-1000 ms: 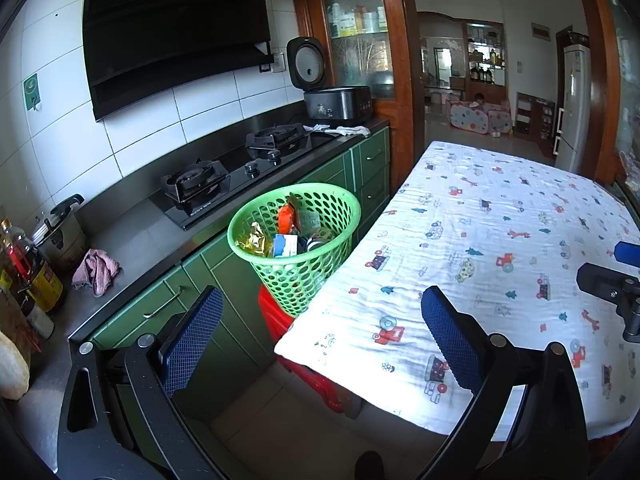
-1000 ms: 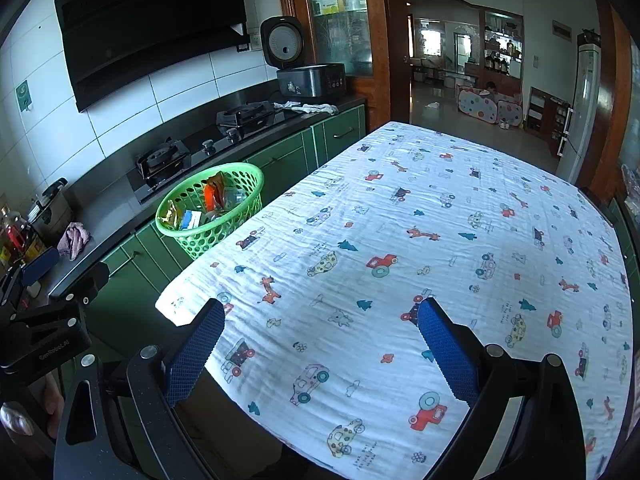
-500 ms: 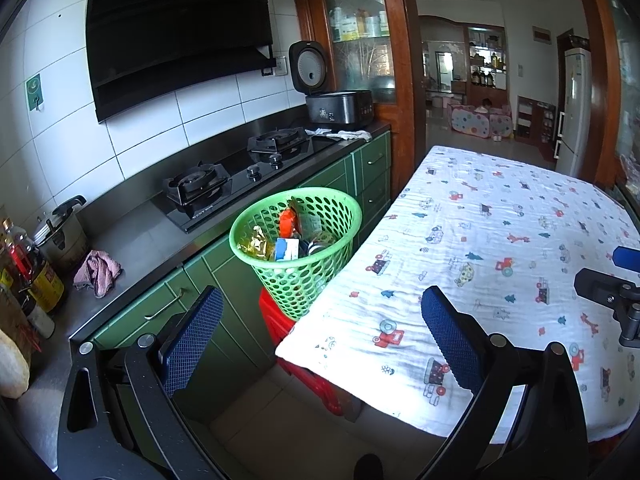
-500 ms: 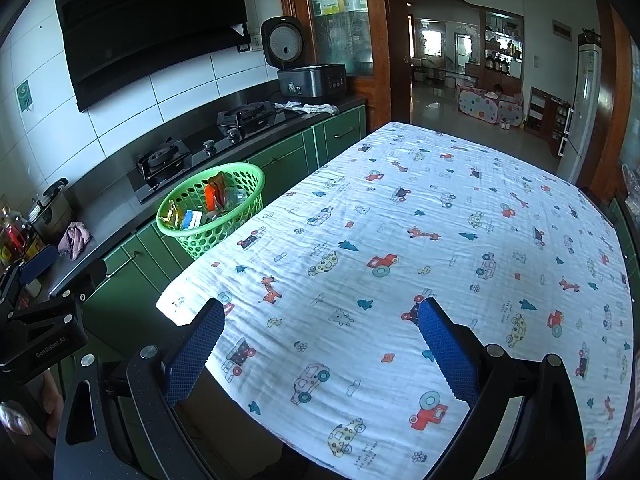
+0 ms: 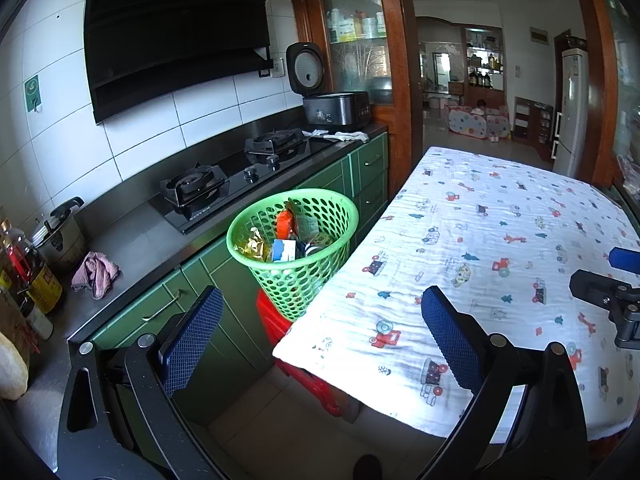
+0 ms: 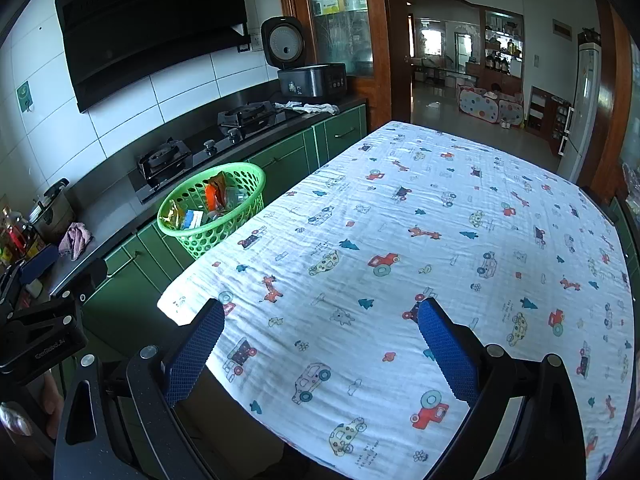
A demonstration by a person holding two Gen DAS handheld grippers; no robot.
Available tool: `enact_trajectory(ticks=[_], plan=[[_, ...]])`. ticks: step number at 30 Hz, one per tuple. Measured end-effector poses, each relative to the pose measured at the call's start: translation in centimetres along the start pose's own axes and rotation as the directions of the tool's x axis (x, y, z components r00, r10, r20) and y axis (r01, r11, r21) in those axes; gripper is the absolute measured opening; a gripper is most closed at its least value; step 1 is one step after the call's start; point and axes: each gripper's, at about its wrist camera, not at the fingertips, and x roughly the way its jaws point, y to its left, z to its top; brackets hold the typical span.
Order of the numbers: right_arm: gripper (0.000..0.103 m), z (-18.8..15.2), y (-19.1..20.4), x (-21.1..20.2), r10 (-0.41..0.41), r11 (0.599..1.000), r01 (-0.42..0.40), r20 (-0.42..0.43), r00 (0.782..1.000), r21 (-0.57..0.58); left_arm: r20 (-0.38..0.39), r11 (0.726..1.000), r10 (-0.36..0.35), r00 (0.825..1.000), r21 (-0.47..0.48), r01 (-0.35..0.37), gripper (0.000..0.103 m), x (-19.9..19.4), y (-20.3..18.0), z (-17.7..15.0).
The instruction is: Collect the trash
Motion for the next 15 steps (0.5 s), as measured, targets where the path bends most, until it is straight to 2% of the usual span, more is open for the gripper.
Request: enact_trajectory(ticks=[15], plan=[[0.094,-0.04,0.02,-0.05,0.000,1.000,0.000,0.000,1.000,-0.001,-0.006,1.000,0.006,1.000,-0.004,-0.006,0.098,0.11,-0.16,0.19]])
